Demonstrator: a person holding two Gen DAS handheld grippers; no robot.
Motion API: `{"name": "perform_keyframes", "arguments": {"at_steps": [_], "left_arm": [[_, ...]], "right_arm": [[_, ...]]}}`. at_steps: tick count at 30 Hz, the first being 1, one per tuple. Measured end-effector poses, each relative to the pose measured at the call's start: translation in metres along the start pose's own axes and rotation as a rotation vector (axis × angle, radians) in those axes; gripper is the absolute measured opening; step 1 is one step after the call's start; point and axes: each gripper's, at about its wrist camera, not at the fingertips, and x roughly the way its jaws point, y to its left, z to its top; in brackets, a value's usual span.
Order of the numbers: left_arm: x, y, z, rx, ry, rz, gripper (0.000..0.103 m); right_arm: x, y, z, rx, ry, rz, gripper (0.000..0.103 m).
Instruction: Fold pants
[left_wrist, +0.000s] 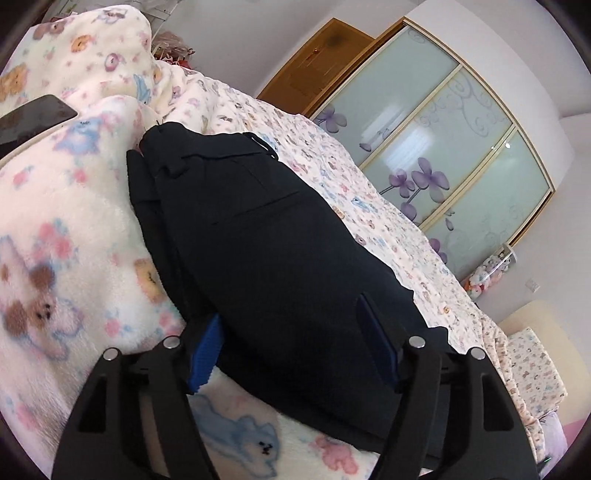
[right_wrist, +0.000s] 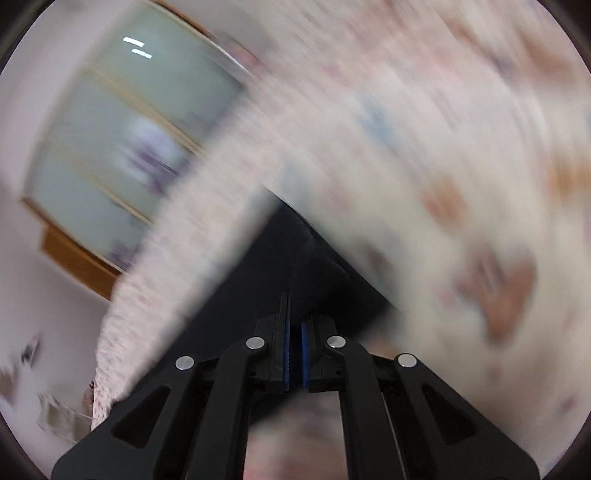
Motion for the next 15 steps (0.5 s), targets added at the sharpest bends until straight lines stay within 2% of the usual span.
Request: {"name": "perform_keyframes", "arguments": {"at_steps": [1,3,6,7,8,10,12,14,15], "left_arm": [[-0.001,0.002,-0.001,0.000,0.000,-0.002,0.070],[-0.003,0.001,-0.003,0.000,-0.001,-0.005,0.071],[-0.003,0.001,-0.002,-0.001,-0.001,-0.005,0.071],[-0.003,0.001,-0.003,-0.001,-0.001,-0.006,0.071],[-0.003,0.001,-0.002,-0.001,-0.001,-0.007,0.071],[-0.002,0.000,-0.002,0.001,-0.001,-0.005,0.071],[-0.002,0.000,-0.003,0.002,0.000,-0.005,0.072],[-0.003,0.000,-0.003,0.004,0.002,-0.006,0.072],[-0.003,0.000,-0.004,0.004,0.002,-0.007,0.072]], "right_arm": [[-0.001,-0.010,0.001,0.044,0.021,0.046,0.004],[-0.010,-0.010,0.005,0.057,0.010,0.068,0.004],[-0.011,-0.004,0.003,0.007,0.002,0.020,0.004],[-0.009,-0.004,0.006,0.012,-0.004,0.028,0.004],[-0.010,-0.002,0.009,0.010,-0.013,0.044,0.004],[-0.015,0.009,0.018,-0.034,-0.076,0.143,0.004],[-0.010,0.014,0.023,-0.076,-0.087,0.094,0.004],[0.009,0.001,0.019,-0.028,-0.020,0.007,0.005],[0.014,-0.005,0.016,-0.003,0.010,0.006,0.005]]}}
